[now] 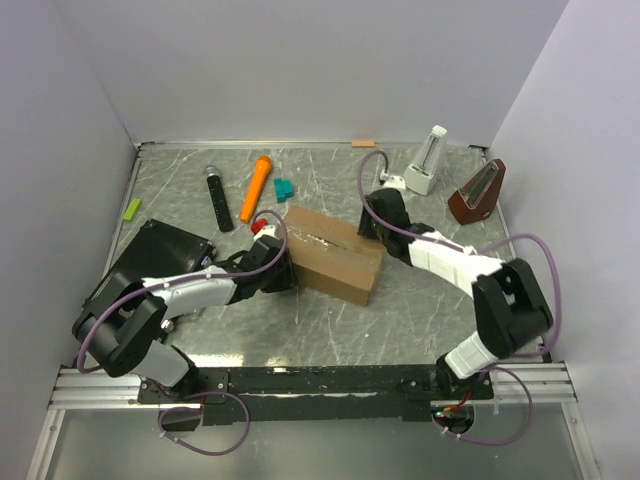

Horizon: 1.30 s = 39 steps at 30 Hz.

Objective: Unpack the express box
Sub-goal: Adjust the express box at the center of the board.

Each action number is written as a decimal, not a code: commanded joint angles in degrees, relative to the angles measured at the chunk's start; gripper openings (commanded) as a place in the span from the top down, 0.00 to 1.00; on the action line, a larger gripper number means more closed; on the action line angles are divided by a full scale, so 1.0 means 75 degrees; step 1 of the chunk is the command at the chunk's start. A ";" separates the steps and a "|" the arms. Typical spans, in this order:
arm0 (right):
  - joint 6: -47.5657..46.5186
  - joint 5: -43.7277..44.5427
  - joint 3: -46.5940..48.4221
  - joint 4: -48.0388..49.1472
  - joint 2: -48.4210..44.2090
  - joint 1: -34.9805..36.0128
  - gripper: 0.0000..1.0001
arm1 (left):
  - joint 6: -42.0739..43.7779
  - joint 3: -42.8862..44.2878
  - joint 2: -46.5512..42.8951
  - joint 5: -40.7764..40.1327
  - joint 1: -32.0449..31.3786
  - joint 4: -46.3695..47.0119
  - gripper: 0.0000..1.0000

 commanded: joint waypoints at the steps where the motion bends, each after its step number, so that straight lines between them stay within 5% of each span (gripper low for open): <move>1: 0.0314 -0.0390 -0.0972 -0.1057 -0.1047 0.0375 0.53 | 0.0489 0.0383 -0.0048 -0.0316 -0.0033 0.0286 0.50; 8: 0.0923 -0.0472 -0.2180 -0.1326 -0.2490 0.1160 0.47 | 0.1052 0.0793 0.0046 -0.0703 -0.0022 0.0673 0.49; 22: 0.1216 -0.0286 -0.2228 -0.1994 -0.3369 0.1524 0.39 | 0.1510 0.1532 0.0726 -0.0340 0.0588 0.1248 0.49; 30: 0.0936 0.0221 -0.1865 -0.1504 -0.4634 0.1524 0.28 | 0.0995 0.0560 -0.0270 -0.0447 0.0588 0.1353 0.47; 39: -0.0143 -0.1269 -0.0249 -0.1654 -0.2622 0.1524 0.33 | 0.0748 0.0055 -0.1124 -0.0984 0.0576 0.0990 0.47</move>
